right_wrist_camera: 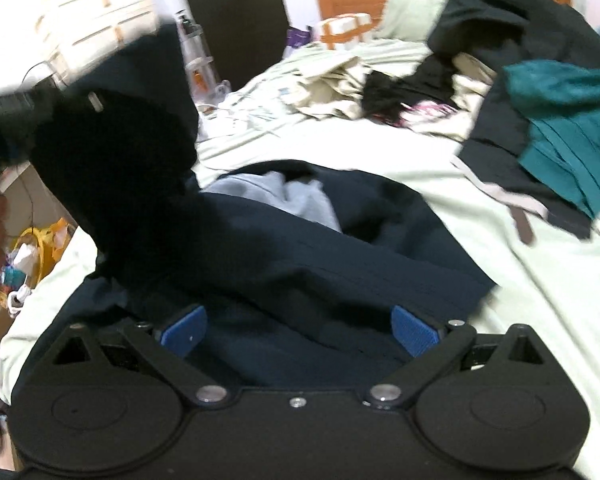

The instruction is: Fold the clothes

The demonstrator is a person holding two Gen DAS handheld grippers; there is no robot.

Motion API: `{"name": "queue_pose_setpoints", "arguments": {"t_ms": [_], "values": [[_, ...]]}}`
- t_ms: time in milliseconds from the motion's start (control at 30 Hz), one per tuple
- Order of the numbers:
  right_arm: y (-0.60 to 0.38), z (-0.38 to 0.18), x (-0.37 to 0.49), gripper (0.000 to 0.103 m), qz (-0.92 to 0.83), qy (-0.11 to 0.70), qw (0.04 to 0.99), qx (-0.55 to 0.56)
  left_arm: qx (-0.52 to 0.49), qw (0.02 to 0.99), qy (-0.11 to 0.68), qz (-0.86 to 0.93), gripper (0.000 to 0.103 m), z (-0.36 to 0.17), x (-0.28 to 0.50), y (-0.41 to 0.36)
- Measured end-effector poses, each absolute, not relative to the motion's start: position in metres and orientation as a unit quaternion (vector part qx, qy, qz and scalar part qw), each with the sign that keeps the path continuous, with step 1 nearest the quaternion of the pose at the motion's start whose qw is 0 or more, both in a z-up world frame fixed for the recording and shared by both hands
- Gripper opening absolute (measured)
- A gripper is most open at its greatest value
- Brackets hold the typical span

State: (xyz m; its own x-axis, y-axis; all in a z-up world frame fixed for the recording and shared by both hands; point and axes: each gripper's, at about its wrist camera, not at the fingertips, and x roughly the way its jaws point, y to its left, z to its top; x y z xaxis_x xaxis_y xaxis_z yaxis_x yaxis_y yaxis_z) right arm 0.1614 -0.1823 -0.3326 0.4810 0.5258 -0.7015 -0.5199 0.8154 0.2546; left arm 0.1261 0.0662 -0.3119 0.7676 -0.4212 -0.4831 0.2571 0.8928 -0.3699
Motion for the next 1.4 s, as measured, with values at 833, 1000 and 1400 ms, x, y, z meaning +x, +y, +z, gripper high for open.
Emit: {"name": "queue_pose_setpoints", "arguments": {"t_ms": [833, 1000, 1400], "values": [[-0.209, -0.323, 0.182, 0.101, 0.276, 0.404, 0.868, 0.09, -0.07, 0.875, 0.406, -0.254, 0.084, -0.334, 0.118, 0.028], [-0.204, -0.303, 0.19, 0.097, 0.274, 0.38, 0.875, 0.12, -0.096, 0.901, 0.369, -0.208, 0.084, -0.302, 0.112, 0.065], [-0.07, -0.352, 0.207, 0.054, 0.359, 0.379, 0.851, 0.062, -0.073, 0.891, 0.435, -0.106, 0.02, -0.372, 0.122, 0.142]]}}
